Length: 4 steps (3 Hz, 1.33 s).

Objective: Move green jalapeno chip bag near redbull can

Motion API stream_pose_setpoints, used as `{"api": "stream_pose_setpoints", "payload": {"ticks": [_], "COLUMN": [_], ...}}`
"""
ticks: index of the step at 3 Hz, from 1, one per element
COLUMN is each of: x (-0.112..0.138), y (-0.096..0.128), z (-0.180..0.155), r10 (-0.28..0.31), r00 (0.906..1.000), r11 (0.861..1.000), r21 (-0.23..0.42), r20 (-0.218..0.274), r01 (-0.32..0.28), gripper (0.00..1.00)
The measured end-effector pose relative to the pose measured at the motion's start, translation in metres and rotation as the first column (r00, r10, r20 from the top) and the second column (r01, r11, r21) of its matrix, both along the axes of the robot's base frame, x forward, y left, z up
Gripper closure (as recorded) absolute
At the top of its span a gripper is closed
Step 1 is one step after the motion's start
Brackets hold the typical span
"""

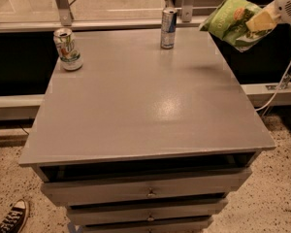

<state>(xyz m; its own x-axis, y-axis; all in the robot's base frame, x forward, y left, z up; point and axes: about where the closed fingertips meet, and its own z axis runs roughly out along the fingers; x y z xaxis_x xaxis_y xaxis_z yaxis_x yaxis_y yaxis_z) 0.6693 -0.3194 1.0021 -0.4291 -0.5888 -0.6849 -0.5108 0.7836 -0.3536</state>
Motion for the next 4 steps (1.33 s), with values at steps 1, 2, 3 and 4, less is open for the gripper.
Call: {"api": "stream_pose_setpoints", "payload": {"ticks": [1, 2, 3, 4], "x": [0.051, 0.095, 0.118, 0.138], "y": [-0.015, -0.017, -0.009, 0.011], "z": [-0.018, -0.047, -0.059, -0.069], "r10": [-0.081, -0.151, -0.174, -0.165], "r00": [0.9967, 0.9884, 0.9846, 0.9862], "r11": [0.996, 0.985, 0.977, 0.972], "r21": [0.032, 0.083, 0.125, 0.166], "r20": [-0.001, -0.017, -0.014, -0.015], "r01": [0.081, 0.152, 0.174, 0.165], "gripper": [1.0, 1.0, 1.0, 1.0]}}
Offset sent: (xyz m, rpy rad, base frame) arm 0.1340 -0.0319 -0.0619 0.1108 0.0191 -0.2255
